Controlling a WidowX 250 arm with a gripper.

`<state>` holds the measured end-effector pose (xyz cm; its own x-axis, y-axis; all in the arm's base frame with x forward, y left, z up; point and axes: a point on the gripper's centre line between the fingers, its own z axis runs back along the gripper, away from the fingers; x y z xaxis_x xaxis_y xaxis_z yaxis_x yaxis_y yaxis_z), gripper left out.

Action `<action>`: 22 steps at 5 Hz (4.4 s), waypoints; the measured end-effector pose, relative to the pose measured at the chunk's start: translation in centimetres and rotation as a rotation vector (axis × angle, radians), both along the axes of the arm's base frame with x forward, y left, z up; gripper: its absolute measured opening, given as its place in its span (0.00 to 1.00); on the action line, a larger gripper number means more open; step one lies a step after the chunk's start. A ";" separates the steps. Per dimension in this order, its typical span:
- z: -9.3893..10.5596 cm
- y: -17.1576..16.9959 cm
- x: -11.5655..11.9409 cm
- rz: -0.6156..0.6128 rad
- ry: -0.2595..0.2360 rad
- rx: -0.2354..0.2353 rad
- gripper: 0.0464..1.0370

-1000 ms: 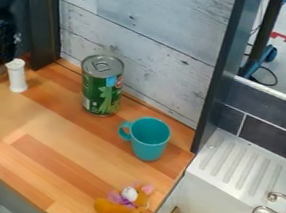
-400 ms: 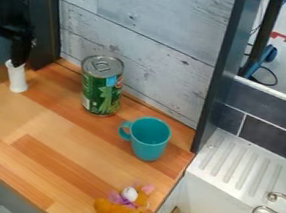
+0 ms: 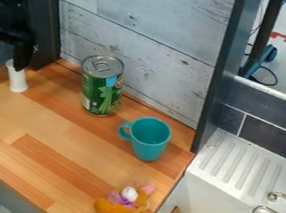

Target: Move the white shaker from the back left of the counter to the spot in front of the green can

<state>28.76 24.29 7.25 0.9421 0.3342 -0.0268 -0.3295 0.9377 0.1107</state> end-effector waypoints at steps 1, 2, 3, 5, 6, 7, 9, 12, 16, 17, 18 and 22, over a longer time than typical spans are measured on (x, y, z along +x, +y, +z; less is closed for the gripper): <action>-1.1 0.5 0.6 0.002 0.011 -0.008 0.96; -2.0 0.9 1.1 0.002 0.031 -0.020 0.96; -2.7 1.2 1.5 0.002 0.042 -0.025 0.96; -3.6 1.4 2.0 0.017 0.037 -0.038 0.65; -3.6 0.9 2.1 0.000 0.032 -0.077 0.55; -3.0 0.2 1.5 -0.001 0.020 -0.084 0.55; 3.8 -4.8 -1.0 -0.067 -0.041 -0.089 0.55; -1.8 -17.2 -2.0 -0.642 0.177 -0.060 0.55; -4.3 -20.1 -0.1 -0.916 0.155 -0.090 0.55; -4.5 -20.1 -0.4 -0.912 0.132 -0.069 0.61; -4.6 -20.3 -1.5 -0.894 0.126 -0.077 0.91; 4.4 -11.4 -8.0 -0.328 0.175 0.014 0.97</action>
<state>20.74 12.85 11.64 0.9807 0.0166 -0.1948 0.0136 0.9882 0.1525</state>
